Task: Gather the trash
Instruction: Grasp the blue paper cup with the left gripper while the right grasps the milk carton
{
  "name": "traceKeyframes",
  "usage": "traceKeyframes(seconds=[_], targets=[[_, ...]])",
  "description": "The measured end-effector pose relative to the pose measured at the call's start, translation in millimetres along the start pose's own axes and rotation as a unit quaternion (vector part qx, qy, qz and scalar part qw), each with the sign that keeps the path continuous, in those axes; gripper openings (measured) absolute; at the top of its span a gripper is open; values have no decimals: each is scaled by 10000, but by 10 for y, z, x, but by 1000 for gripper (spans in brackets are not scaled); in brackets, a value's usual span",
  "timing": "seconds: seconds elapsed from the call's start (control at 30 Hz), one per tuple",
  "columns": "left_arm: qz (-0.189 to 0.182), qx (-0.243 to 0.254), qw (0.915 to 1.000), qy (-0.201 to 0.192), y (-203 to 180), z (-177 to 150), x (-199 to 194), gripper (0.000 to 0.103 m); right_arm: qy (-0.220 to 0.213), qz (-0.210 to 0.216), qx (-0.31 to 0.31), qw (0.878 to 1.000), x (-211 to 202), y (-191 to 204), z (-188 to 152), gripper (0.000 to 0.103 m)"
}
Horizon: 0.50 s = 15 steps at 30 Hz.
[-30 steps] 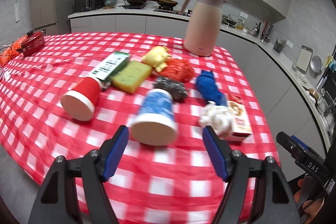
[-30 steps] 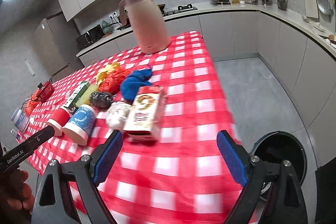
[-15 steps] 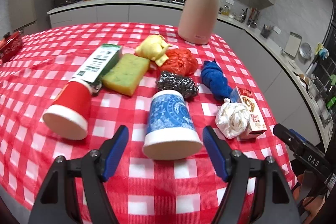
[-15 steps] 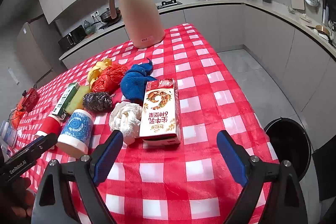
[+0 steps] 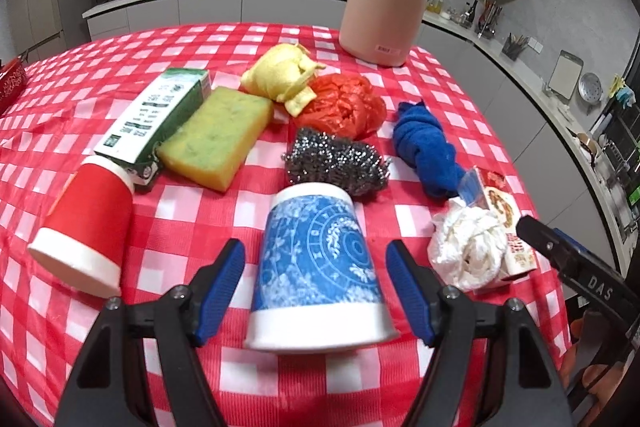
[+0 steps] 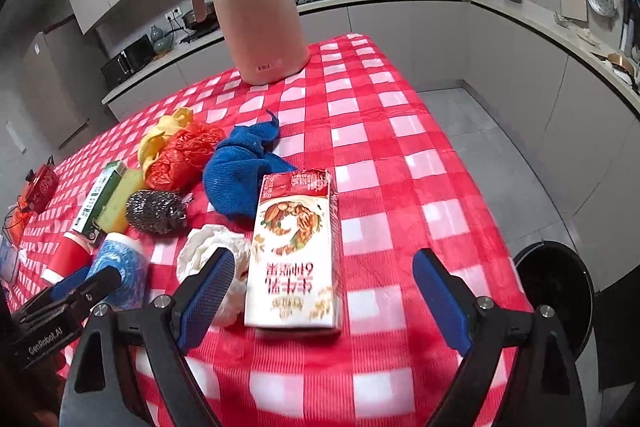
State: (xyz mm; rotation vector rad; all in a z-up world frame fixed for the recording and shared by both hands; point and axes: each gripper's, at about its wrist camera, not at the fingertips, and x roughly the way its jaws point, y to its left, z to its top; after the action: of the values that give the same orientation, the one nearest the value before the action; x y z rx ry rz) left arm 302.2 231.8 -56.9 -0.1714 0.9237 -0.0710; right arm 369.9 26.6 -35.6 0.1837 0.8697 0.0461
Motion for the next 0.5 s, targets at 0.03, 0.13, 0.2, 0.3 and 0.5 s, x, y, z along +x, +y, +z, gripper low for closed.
traceKeyframes(seconds=[0.03, 0.13, 0.2, 0.3, 0.5], targets=[[-4, 9, 10000, 18, 5, -2, 21, 74, 34, -9, -5, 10000, 54, 9, 15, 92], [-1, 26, 10000, 63, 13, 9, 78, 74, 108, -37, -28, 9999, 179, 41, 66, 92], [-18, 10, 10000, 96, 40, 9, 110, 74, 165, -73, -52, 9998, 257, 66, 82, 92], [-36, 6, 9999, 137, 62, 10, 145, 74, 237, -186, -80, 9995, 365, 90, 87, 92], [-130, -16, 9996, 248, 103, -12, 218, 71, 292, -191, -117, 9993, 448, 110, 71, 87]])
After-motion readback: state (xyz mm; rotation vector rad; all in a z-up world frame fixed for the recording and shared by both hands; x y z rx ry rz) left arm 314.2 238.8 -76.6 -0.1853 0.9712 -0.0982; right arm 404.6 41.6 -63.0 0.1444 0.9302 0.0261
